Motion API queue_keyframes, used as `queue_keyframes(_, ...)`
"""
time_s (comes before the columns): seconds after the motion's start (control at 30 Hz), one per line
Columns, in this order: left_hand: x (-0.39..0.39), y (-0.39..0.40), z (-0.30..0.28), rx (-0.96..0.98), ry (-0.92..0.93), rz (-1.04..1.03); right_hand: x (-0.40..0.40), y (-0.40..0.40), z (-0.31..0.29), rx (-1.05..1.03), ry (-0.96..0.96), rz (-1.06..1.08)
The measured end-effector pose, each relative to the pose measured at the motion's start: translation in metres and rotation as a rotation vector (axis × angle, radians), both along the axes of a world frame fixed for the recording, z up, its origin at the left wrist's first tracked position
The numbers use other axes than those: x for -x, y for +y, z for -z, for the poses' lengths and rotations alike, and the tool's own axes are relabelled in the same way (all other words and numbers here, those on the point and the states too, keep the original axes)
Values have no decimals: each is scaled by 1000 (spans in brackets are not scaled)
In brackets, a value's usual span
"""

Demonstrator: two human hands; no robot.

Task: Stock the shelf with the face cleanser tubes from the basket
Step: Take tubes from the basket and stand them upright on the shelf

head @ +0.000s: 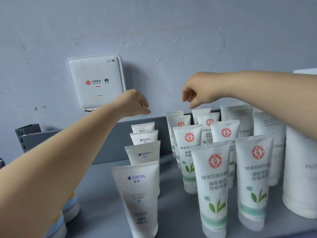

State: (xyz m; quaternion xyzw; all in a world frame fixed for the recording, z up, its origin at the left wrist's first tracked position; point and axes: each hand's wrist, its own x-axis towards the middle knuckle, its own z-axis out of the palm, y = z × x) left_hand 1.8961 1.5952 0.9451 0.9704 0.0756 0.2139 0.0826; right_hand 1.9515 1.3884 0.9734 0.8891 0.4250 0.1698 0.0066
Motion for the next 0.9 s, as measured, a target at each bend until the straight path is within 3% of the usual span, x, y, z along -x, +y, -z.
queue_keyframes(0.17,57,-61,12,49,-170,35,28,-59,13,-99,-7,-105)
queue_keyframes(0.47,127,-141,43,349,-176,218,70,-131,40,-211,155,-205)
queue_keyframes(0.57,131,-152,59,515,-280,209,75,-136,59,-422,172,-204)
queue_keyframes(0.63,134,-157,78,700,-385,205,80,-138,82,-628,274,-217)
queue_keyframes(0.77,131,-167,117,866,-424,195,83,-134,134,-907,531,-184)
queue_keyframes(0.83,127,-169,133,918,-417,187,85,-132,155,-964,668,-143)
queue_keyframes(0.9,125,-170,149,918,-392,177,89,-132,174,-883,707,-79)
